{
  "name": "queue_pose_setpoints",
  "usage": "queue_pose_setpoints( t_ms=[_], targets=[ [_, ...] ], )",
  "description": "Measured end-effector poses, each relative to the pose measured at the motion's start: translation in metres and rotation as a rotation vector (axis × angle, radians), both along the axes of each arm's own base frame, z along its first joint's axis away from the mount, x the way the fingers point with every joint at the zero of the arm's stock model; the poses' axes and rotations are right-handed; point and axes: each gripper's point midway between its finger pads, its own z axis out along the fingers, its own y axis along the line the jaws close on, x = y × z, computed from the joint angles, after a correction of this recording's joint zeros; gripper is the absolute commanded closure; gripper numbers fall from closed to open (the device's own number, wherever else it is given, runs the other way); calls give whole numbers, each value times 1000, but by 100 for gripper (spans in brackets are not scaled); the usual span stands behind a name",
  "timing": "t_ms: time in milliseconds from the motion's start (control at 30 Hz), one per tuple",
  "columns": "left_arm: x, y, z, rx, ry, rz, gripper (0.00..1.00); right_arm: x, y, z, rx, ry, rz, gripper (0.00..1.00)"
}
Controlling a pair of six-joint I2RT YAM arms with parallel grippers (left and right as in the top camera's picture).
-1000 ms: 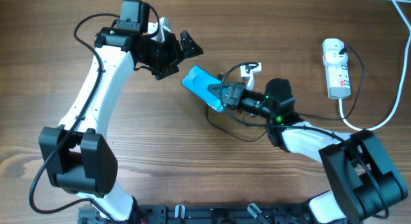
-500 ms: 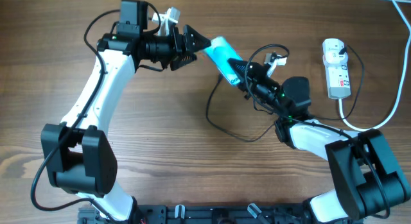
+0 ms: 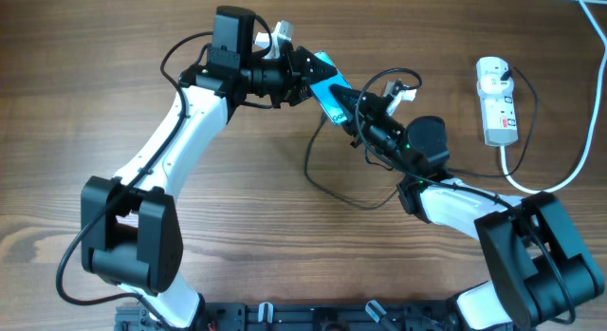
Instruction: Plug charger to phone and switch on socket
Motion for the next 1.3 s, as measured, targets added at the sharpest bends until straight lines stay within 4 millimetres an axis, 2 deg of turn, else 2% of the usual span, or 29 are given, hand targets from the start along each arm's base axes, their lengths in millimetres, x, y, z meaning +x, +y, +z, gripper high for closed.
queue_pose_setpoints(
  t_ms=[100, 233, 367, 400, 467, 500, 533, 567, 667, 767, 867, 900, 933, 1033, 1167, 1200, 1300],
  targets=[
    [3, 1, -3, 8, 27, 31, 80, 1, -1, 2, 3, 0, -4, 96],
    [4, 1, -4, 11, 38, 49, 96, 2, -1, 3, 13, 6, -12, 96],
    [6, 0, -1, -1, 33, 49, 96, 3, -3, 4, 49, 36, -17, 95],
    [6, 0, -1, -1, 34, 49, 96, 3, -3, 5, 49, 36, -17, 92],
    [6, 0, -1, -3, 38, 51, 96, 3, -3, 4, 50, 38, -17, 72],
    [7, 0, -1, 1, 35, 57, 96, 2, -2, 3, 39, 35, -10, 55],
    [9, 0, -1, 4, 23, 65, 96, 1, 0, 2, 27, 27, -4, 49],
    [11, 0, -1, 6, 18, 69, 96, 1, 0, 2, 21, 21, -4, 44],
    [13, 6, -3, 15, 24, 83, 96, 1, 1, -9, -5, 60, 2, 38],
    [17, 36, -16, 54, 77, 127, 96, 0, 0, -31, -84, 107, 0, 24],
    [24, 69, -23, 71, 87, 168, 96, 3, -7, -46, -297, -26, -11, 27],
    [25, 78, -20, 55, 62, 156, 96, 4, -14, -58, -373, -30, -8, 32],
    [25, 82, -17, 39, 47, 143, 96, 5, -21, -68, -426, -28, -4, 37],
    [25, 98, -6, -24, 16, 117, 96, 7, -38, -86, -533, -32, 13, 42],
    [25, 113, 4, -82, 5, 108, 96, 1, -36, -112, -676, 68, 139, 43],
    [26, 116, 5, -87, 4, 110, 96, -1, -36, -115, -740, 121, 193, 43],
    [30, 130, 7, -100, -4, 134, 96, 14, -37, -85, -905, 90, 270, 46]
  ],
)
